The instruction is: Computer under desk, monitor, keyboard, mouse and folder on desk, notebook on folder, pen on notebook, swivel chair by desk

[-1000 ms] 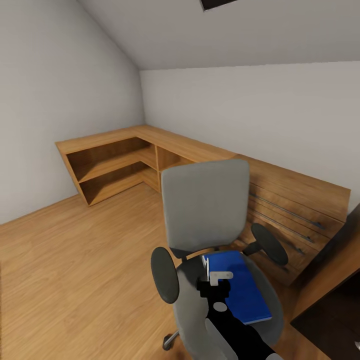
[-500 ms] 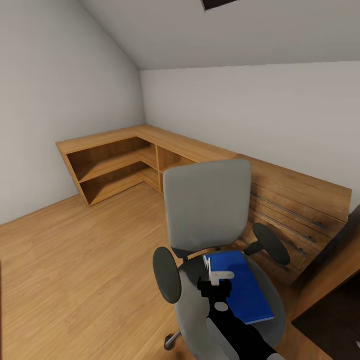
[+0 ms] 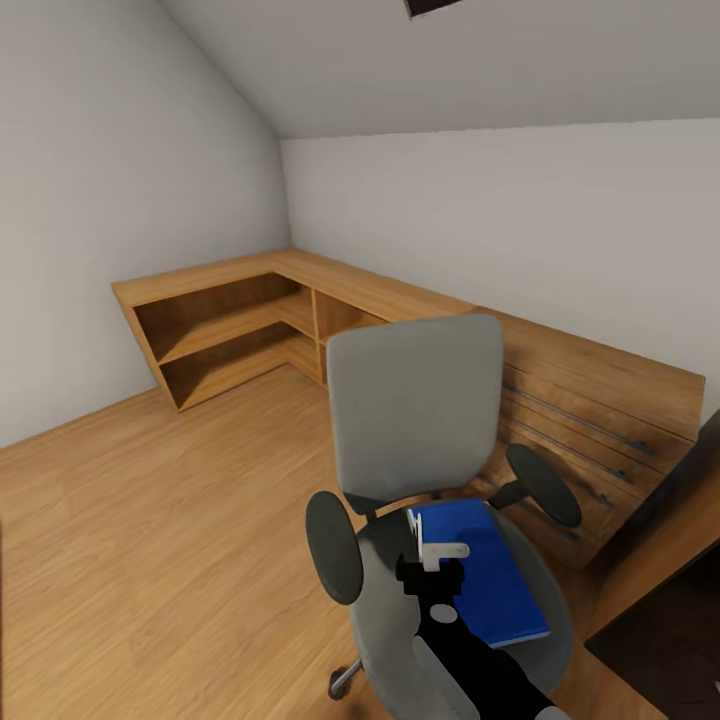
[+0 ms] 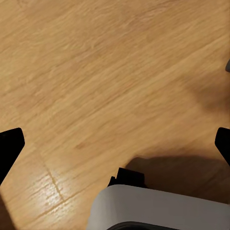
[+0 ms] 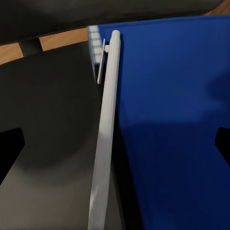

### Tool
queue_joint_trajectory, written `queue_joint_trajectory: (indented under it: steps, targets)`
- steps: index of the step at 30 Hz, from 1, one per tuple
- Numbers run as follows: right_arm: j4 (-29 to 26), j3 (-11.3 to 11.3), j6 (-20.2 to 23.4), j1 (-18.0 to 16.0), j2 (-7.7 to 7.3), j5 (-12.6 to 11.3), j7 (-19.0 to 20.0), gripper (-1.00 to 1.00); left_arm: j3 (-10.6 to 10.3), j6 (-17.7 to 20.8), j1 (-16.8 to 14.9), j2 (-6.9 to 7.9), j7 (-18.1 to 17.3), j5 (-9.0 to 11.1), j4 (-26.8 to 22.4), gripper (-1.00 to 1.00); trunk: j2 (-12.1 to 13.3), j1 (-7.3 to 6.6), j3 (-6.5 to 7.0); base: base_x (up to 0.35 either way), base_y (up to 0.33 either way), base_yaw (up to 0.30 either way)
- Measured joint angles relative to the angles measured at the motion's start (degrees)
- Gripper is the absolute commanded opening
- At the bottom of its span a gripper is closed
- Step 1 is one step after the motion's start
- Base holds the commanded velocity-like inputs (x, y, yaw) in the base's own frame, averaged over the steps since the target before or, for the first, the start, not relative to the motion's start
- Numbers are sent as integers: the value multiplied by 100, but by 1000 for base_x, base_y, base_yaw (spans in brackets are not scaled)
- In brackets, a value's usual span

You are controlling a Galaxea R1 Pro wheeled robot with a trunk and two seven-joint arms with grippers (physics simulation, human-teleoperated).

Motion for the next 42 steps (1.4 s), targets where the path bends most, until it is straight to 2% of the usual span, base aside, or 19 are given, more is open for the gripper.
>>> queue_joint_trajectory:
  steps: [3,8,21,27,42]
  targets:
    - [-1,0,0,0,0,0,-1,100,2,-3,0,0,0,0,0,100,0,0,0,0,0,0]
    - [-1,0,0,0,0,-1,-2,100,3,-4,0,-7,1,9,1,100,-199,109,-89,0,0,0]
    - [-2,0,0,0,0,0,-2,100,0,-5,0,-8,2,15,-5,100,-201,110,-90,0,0,0]
    - [-1,0,0,0,0,-1,-3,100,2,-5,0,-8,3,15,-7,100,-440,241,-197,0,0,0]
    - [-2,0,0,0,-7,0,-3,100,3,-5,0,-8,9,15,-6,100,-441,242,-198,0,0,0]
